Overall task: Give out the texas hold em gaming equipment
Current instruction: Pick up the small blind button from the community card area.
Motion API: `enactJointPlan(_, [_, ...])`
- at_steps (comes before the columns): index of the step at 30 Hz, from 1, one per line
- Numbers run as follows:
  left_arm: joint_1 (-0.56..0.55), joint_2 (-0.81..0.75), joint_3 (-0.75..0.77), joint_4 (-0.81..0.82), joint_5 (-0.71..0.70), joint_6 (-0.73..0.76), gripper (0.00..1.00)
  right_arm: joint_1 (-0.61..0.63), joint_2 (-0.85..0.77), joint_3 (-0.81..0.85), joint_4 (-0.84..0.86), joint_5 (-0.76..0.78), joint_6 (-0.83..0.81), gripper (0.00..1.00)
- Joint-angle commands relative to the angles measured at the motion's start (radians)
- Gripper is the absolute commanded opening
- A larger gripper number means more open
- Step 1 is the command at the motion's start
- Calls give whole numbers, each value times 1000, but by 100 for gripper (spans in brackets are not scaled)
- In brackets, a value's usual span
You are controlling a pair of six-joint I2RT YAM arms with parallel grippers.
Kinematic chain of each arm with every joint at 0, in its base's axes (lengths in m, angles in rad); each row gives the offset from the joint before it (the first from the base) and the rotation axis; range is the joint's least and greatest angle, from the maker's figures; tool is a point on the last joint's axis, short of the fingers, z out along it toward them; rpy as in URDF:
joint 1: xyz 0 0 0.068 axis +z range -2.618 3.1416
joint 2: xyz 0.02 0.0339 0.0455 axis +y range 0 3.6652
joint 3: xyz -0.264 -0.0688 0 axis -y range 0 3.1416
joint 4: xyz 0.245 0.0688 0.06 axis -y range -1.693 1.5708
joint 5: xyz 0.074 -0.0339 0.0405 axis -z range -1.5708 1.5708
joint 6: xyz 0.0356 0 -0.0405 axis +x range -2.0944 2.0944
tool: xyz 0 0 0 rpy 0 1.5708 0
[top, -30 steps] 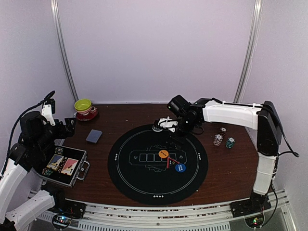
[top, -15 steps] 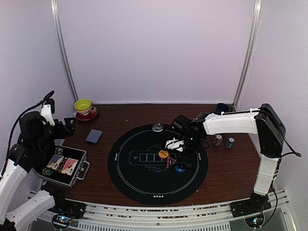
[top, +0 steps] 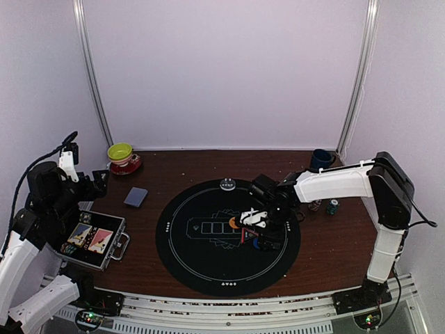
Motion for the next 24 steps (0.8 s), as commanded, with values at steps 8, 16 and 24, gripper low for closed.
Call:
enactJointPlan(8, [6,-14,-12,29,-6,-3,98,10,10,5,-18,-120,-39,86])
enactJointPlan(16, [5,-16,-12,29,-4,-3,98,10,46,3,-8,-113,-36,80])
enactJointPlan(24, [5,-20,-12,29,-3,-3,98,12,60,-3,0,-103,-40,72])
